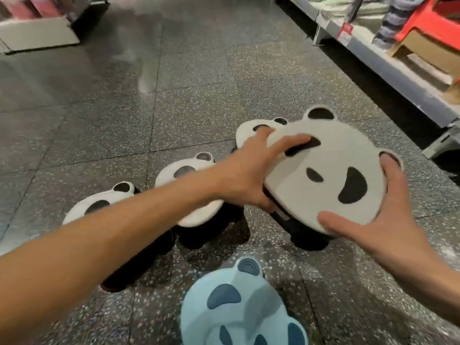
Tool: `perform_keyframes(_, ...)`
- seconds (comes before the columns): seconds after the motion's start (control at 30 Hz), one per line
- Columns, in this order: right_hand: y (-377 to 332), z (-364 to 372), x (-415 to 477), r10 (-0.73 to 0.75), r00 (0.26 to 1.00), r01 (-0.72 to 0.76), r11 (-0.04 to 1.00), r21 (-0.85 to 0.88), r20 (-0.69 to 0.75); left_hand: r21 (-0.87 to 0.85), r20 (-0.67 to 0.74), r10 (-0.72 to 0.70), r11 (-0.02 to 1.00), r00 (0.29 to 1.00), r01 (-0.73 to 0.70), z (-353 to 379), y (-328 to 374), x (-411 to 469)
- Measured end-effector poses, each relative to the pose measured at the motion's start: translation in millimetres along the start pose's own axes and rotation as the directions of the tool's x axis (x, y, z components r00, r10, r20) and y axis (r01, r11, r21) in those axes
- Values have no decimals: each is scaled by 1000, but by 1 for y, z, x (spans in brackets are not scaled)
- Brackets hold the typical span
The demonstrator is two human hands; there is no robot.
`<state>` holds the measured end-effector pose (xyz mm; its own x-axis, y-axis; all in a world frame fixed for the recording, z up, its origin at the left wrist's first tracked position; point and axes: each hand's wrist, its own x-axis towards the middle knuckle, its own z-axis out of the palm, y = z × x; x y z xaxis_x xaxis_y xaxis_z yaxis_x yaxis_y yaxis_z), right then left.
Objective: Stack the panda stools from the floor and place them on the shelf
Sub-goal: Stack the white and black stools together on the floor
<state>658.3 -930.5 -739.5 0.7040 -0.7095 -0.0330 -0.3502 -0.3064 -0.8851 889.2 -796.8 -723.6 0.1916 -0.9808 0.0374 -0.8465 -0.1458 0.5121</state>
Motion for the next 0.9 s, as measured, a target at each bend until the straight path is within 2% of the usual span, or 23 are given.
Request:
perform_keyframes(0.07, -28, 11, -3, -15, 999, 13, 999, 37, 48, 32, 41, 1, 1000, 999, -2, -43, -9, -13)
perform_keyframes(0.2, -68, 69, 1, -62, 979, 38, 992, 122, 195, 135, 95, -83, 988, 992, 70, -116, -49, -53)
perform_keyframes(0.3, -78, 126, 1, -89, 973, 52, 983, 174, 212, 188, 139, -144, 975, 980, 117, -138, -87, -79)
perform_keyframes(0.43, -66, 177, -13, -35, 962, -15, 983, 180, 270, 211, 178, -241, 956, 954, 202, -111, -130, -103)
perform_keyframes(0.57, -48, 197, -17, 8, 934, -46, 994, 98, 358, 195, 188, -320, 939, 929, 284, -79, -163, -105)
perform_keyframes(0.8, -33, 219, -7, -42, 848, 30, 999, 31, 528, 265, 260, -419, 897, 870, 353, -51, -207, -105)
perform_keyframes(0.9, -19, 224, -1, -9, 834, 30, 999, -29, 552, 215, 251, -429, 899, 868, 382, -40, -213, -108)
